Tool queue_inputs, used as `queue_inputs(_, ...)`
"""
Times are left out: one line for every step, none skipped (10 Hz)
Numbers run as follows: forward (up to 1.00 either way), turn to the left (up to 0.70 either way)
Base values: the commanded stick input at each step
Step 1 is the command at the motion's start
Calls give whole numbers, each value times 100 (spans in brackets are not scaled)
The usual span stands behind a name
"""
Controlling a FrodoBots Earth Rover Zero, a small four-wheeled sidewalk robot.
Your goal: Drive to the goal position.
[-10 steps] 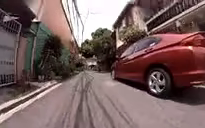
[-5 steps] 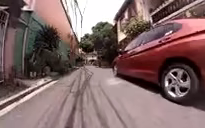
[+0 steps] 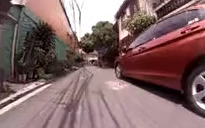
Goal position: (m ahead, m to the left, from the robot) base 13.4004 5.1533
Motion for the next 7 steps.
queue_inputs(100,0)
queue_inputs(100,0)
queue_inputs(100,0)
queue_inputs(100,0)
queue_inputs(100,0)
queue_inputs(100,0)
queue_inputs(100,0)
